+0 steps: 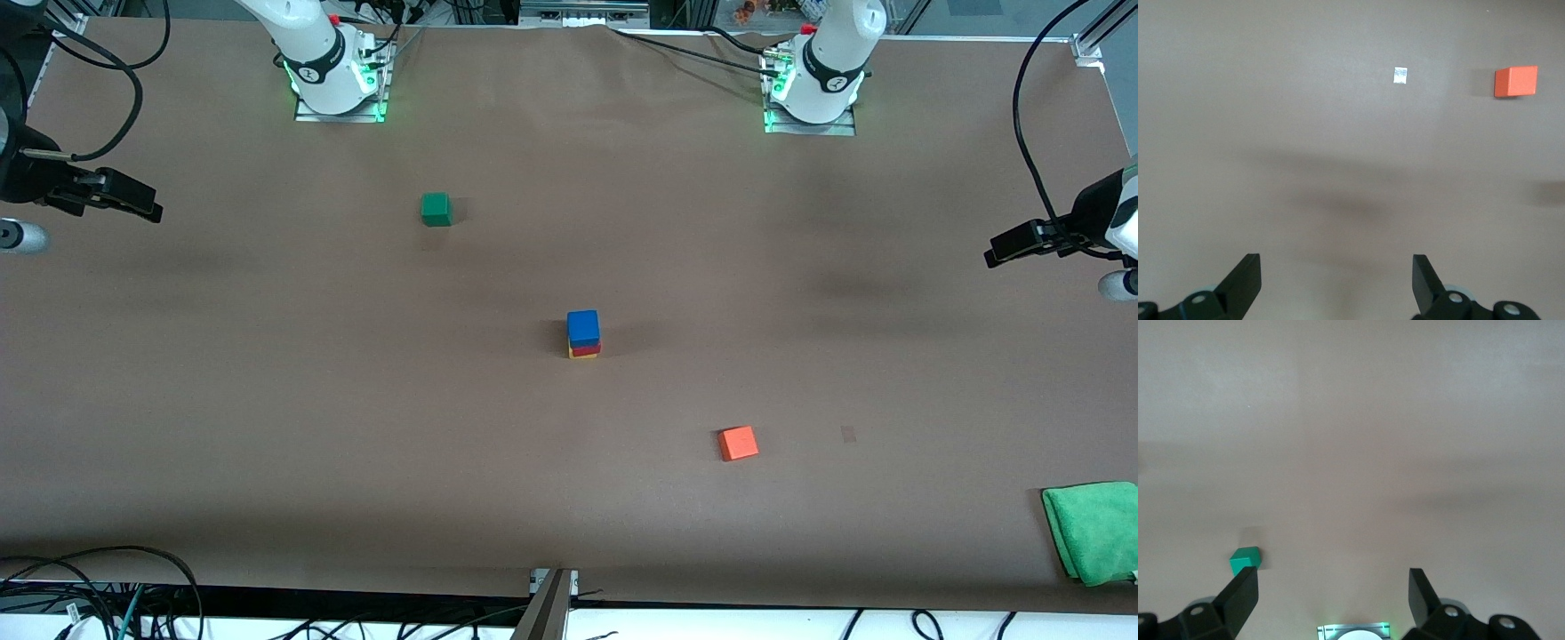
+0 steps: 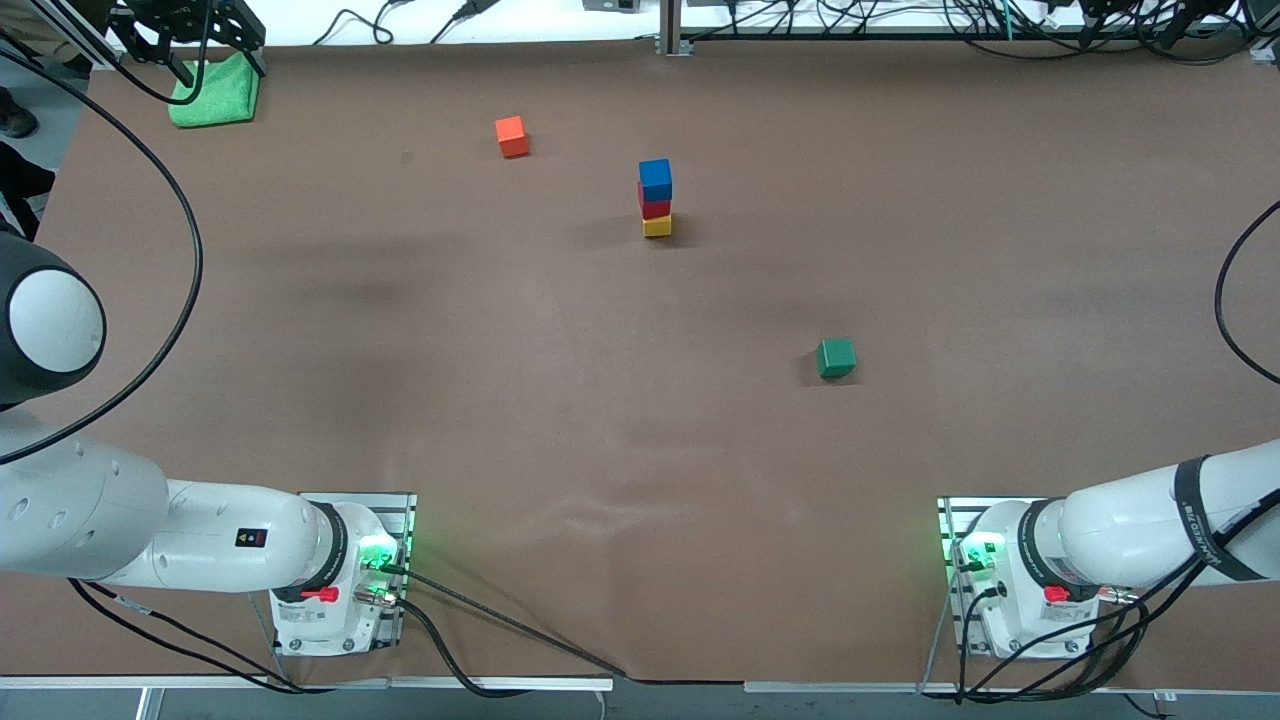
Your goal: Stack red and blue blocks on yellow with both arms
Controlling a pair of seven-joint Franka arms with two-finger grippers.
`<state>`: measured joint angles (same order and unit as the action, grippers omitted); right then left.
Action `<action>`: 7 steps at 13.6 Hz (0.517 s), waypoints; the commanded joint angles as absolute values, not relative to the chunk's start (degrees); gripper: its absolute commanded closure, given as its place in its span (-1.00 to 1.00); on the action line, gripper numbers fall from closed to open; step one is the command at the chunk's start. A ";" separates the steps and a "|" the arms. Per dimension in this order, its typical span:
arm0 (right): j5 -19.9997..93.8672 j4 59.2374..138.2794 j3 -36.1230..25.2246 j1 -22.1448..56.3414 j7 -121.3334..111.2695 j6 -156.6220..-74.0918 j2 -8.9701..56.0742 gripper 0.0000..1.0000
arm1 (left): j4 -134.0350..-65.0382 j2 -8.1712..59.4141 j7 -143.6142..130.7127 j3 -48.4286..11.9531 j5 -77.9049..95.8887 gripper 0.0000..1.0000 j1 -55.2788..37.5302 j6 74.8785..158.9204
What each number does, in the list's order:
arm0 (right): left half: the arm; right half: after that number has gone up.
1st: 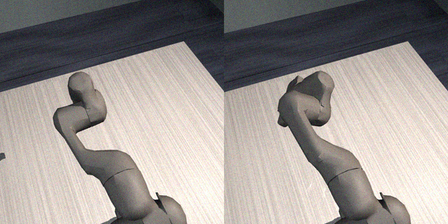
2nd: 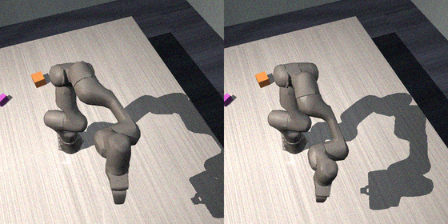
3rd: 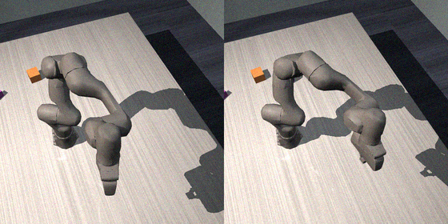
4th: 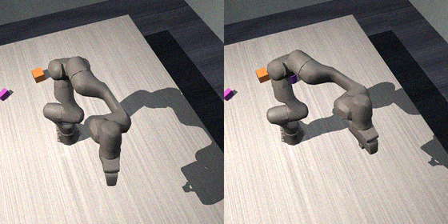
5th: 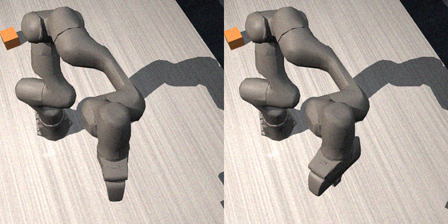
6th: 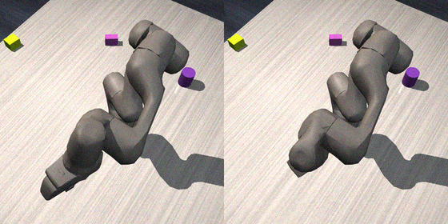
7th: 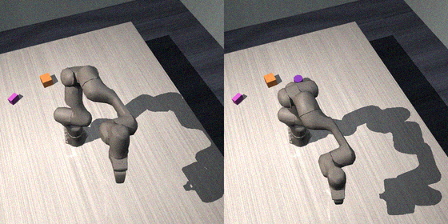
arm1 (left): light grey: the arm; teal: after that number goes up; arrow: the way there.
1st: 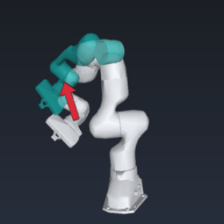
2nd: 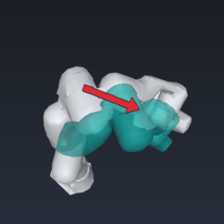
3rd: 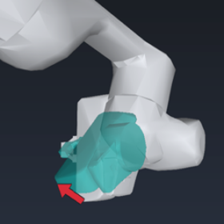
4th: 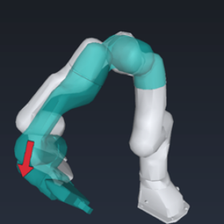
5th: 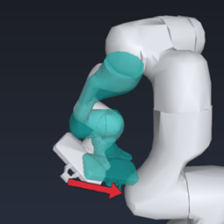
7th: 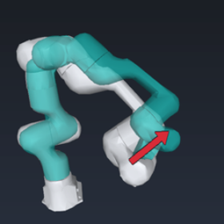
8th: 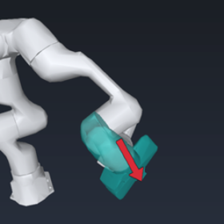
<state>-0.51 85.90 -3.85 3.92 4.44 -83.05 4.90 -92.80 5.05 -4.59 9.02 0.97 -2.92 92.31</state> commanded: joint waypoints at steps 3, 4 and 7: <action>-1.23 85.43 -3.60 3.95 4.22 -84.11 5.97 -0.99 | -92.81 4.66 -4.04 8.96 0.00 -1.00 -2.55 92.20; -1.23 85.43 -3.60 3.96 4.22 -84.11 5.98 -0.99 | -92.73 4.66 -4.04 8.96 0.00 -1.00 -2.55 92.28; -1.23 85.43 -3.60 3.96 4.31 -84.11 5.98 -0.99 | -92.72 4.57 -4.04 8.88 0.09 -1.00 -2.55 92.37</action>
<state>-0.52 86.17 -3.81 3.96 4.43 -84.08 5.75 -92.80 5.05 -4.59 9.09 0.97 -2.83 92.31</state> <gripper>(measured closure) 0.000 0.000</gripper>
